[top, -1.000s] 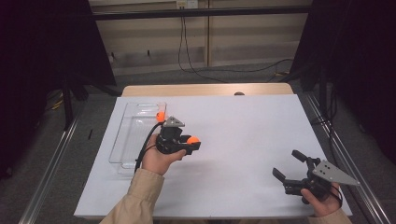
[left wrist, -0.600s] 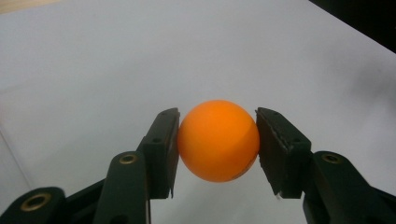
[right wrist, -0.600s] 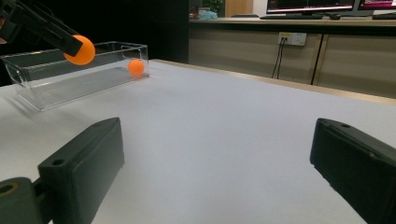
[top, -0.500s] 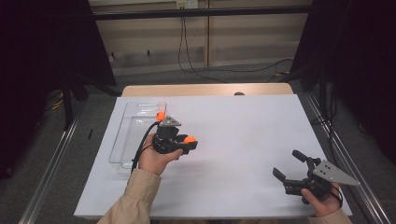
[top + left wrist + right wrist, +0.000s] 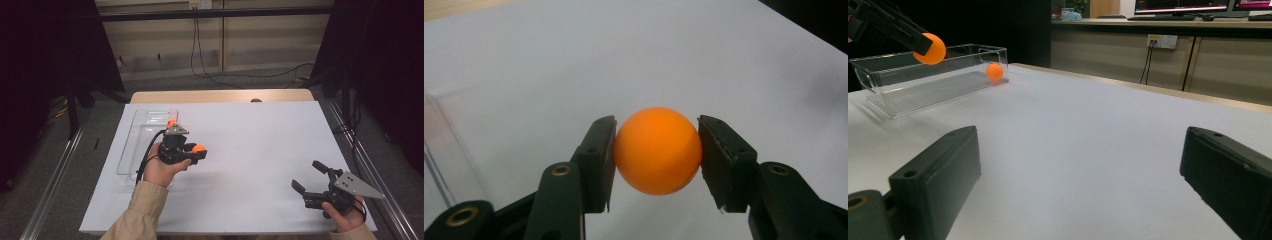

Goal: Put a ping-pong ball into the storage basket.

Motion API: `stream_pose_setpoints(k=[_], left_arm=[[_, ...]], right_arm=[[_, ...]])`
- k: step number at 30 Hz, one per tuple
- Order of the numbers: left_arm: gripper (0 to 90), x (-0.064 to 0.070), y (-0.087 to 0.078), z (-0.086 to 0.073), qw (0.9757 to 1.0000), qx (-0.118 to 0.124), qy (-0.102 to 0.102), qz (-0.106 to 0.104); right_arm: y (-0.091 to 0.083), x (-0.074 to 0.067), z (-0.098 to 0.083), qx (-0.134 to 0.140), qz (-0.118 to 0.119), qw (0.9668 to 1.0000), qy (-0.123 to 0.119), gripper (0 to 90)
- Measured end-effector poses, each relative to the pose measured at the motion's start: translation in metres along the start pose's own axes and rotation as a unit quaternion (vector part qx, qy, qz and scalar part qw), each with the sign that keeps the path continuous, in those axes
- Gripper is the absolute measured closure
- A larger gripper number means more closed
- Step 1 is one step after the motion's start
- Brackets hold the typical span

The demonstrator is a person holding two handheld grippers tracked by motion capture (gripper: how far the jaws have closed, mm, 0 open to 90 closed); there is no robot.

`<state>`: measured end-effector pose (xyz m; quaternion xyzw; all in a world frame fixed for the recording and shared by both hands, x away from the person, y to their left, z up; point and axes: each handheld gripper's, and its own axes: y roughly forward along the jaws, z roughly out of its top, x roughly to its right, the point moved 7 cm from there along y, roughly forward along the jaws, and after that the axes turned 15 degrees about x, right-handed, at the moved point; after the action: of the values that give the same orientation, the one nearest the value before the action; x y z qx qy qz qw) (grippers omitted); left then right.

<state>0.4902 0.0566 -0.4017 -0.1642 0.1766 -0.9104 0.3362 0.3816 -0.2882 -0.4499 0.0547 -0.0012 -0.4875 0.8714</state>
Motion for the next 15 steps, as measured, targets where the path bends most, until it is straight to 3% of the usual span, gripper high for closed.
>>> stream_pose_setpoints(k=[9, 10, 15], left_arm=[[51.1, -0.0014, -0.0008, 0.0007, 1.0000, 0.003, -0.002, 0.000], [51.1, -0.0030, -0.0021, 0.0004, 1.0000, -0.003, 0.006, -0.001], [51.1, -0.0039, -0.0033, 0.0000, 1.0000, 0.000, -0.004, 0.004]], right_arm=[[-0.0011, 0.0008, 0.0001, -0.001, 0.000, 1.0000, -0.004, 2.8], [-0.0011, 0.0007, 0.0001, -0.001, 0.000, 1.0000, -0.004, 2.8], [-0.0012, 0.0002, 0.0007, 0.001, -0.002, 1.0000, -0.001, 2.9]])
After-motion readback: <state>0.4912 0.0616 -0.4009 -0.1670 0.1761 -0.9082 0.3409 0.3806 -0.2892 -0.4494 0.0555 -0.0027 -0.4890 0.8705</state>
